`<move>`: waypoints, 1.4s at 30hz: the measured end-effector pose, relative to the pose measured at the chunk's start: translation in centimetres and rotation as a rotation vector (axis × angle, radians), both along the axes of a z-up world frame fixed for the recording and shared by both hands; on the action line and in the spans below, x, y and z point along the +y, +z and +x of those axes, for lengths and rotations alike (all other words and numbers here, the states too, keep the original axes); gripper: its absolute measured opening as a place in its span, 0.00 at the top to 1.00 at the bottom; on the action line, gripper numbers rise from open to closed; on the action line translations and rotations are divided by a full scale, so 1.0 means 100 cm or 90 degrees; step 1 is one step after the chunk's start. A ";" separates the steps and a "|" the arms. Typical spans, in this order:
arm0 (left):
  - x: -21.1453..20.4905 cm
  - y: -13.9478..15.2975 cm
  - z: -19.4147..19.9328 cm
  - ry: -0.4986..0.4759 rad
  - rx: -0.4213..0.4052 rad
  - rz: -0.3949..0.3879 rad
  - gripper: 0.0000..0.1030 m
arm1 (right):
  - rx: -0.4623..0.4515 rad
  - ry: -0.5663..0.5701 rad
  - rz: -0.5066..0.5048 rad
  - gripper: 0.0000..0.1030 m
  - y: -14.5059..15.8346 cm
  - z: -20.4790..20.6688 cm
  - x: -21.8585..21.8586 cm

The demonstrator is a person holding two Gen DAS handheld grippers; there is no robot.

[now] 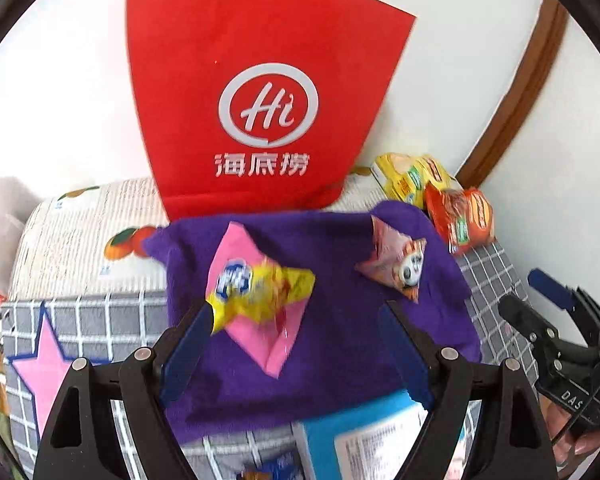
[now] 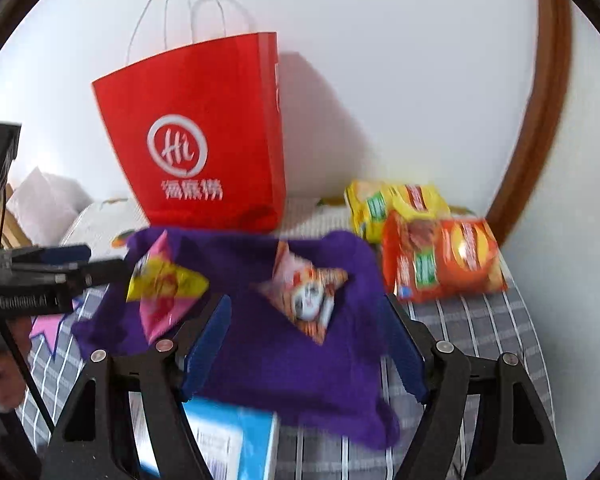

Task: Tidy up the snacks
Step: 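Move both tools back to the pile and grasp the pink-white packet with the right gripper, then grasp the green snack bag with the left gripper while the right holds the pink-white packet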

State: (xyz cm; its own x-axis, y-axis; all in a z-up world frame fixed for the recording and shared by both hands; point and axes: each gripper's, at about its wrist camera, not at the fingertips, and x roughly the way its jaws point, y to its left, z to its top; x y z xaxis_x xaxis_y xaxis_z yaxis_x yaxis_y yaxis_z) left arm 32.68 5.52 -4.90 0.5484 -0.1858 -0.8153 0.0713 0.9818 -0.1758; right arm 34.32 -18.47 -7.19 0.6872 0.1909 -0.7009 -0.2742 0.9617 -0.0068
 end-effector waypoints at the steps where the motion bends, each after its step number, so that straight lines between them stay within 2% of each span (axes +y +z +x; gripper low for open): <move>1: 0.001 0.001 -0.009 -0.001 -0.001 0.002 0.19 | 0.009 -0.002 0.009 0.31 -0.003 -0.011 -0.005; 5: -0.007 0.000 -0.036 -0.008 -0.003 0.003 0.19 | 0.051 -0.004 0.018 0.37 -0.018 -0.046 -0.019; 12: -0.002 -0.016 -0.084 0.004 0.002 -0.002 0.19 | 0.097 -0.005 0.029 0.37 -0.054 -0.100 -0.025; 15: 0.003 -0.027 -0.102 0.008 0.009 -0.005 0.19 | 0.123 -0.004 0.038 0.37 -0.074 -0.110 -0.023; 20: 0.020 -0.042 -0.127 0.028 0.020 -0.007 0.19 | 0.134 -0.005 0.019 0.40 -0.101 -0.115 -0.012; 21: 0.024 -0.045 -0.130 0.032 0.023 -0.011 0.19 | 0.136 -0.011 0.017 0.46 -0.107 -0.115 -0.010; 24: 0.035 -0.051 -0.140 0.042 0.029 -0.009 0.19 | 0.144 -0.022 0.010 0.78 -0.116 -0.112 -0.009; 30: 0.051 -0.062 -0.150 0.057 0.045 -0.025 0.20 | 0.121 -0.041 0.015 0.80 -0.116 -0.121 -0.022; 37: 0.040 -0.064 -0.166 0.019 0.038 -0.034 0.20 | 0.113 -0.083 0.039 0.80 -0.117 -0.137 -0.056; 42: 0.023 -0.084 -0.175 -0.020 0.067 -0.017 0.20 | 0.099 -0.091 0.065 0.80 -0.120 -0.143 -0.064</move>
